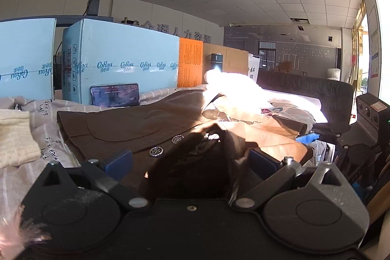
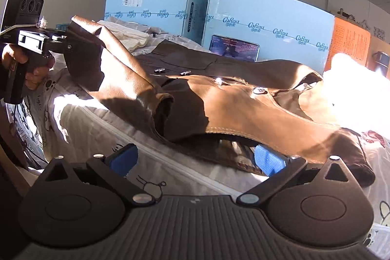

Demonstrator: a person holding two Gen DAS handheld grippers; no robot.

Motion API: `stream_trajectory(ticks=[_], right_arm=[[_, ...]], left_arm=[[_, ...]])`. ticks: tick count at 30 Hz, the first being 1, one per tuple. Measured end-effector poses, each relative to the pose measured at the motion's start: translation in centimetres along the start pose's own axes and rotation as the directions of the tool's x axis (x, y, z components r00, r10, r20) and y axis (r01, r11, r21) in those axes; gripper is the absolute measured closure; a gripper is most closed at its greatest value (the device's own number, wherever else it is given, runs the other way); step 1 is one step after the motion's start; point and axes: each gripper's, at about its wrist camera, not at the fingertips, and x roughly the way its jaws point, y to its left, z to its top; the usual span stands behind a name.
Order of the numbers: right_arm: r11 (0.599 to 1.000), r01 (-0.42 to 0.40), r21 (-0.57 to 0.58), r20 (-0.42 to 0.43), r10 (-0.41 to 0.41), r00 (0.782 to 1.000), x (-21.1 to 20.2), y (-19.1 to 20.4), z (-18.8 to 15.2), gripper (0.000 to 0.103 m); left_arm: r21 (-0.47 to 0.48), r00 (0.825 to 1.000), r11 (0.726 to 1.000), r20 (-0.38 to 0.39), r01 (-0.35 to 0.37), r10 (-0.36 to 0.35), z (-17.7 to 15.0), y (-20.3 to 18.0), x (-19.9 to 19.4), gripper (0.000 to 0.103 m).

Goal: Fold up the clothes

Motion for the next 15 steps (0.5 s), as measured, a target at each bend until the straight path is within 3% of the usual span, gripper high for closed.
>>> stream_trajectory(ticks=[4, 9, 15], right_arm=[[0.998, -0.042, -0.037, 0.032, 0.043, 0.999, 1.7, 0.7, 1.3, 0.0], [1.0, -0.006, -0.009, 0.097, 0.007, 0.995, 2.3, 0.3, 2.6, 0.0], [0.999, 0.019, 0.027, 0.16, -0.023, 0.987, 2.1, -0.4, 3.7, 0.0]], left_arm=[[0.0, 0.997, 0.998, -0.015, 0.07, -0.07, -0.3, -0.1, -0.6, 0.0], [0.047, 0.987, 0.987, -0.059, 0.155, -0.152, -1.0, -1.0, -0.8, 0.0], [0.197, 0.984, 0.968, -0.118, 0.154, -0.133, -1.8, -3.0, -1.3, 0.0]])
